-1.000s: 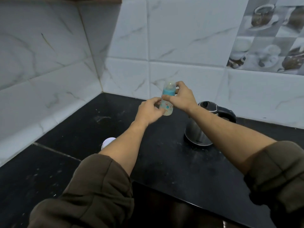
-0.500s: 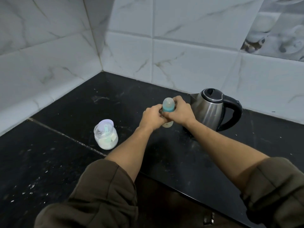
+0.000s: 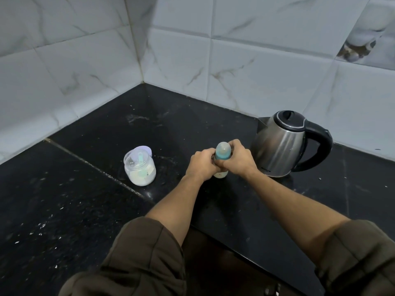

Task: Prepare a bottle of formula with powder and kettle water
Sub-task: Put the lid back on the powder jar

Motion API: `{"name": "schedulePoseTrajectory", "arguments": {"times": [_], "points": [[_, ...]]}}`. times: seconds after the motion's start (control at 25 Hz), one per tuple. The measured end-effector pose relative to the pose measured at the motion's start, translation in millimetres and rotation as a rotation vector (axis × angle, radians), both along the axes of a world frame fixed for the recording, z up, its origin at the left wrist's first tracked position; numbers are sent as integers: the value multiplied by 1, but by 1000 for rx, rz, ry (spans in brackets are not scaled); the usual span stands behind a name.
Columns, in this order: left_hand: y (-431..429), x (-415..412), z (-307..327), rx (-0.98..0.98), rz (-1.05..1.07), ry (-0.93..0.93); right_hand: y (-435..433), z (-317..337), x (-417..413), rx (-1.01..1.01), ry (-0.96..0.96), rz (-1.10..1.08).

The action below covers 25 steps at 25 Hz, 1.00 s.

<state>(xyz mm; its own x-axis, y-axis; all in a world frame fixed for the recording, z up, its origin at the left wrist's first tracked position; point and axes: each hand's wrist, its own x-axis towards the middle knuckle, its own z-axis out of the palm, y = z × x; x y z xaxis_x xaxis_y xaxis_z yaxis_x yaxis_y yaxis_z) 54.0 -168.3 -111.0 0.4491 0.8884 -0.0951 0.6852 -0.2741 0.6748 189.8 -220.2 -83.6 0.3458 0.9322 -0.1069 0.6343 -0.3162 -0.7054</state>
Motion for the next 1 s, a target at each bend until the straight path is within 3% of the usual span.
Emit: {"name": "schedulePoseTrajectory", "arguments": {"times": [0.36,0.6,0.68,0.8,1.0], "points": [[3,-7,7,-50,-49,26,2,2,6,-72,101,40],[34,-49,66,123,42,32,27,65,-17,382,73,-33],[46,-72,82,209,156,-5,49,85,-40,435,72,-8],[64,-115,100,312,314,-13,86,100,-84,346,102,119],[89,-186,105,345,449,30,132,88,-150,120,-5,306]]}}
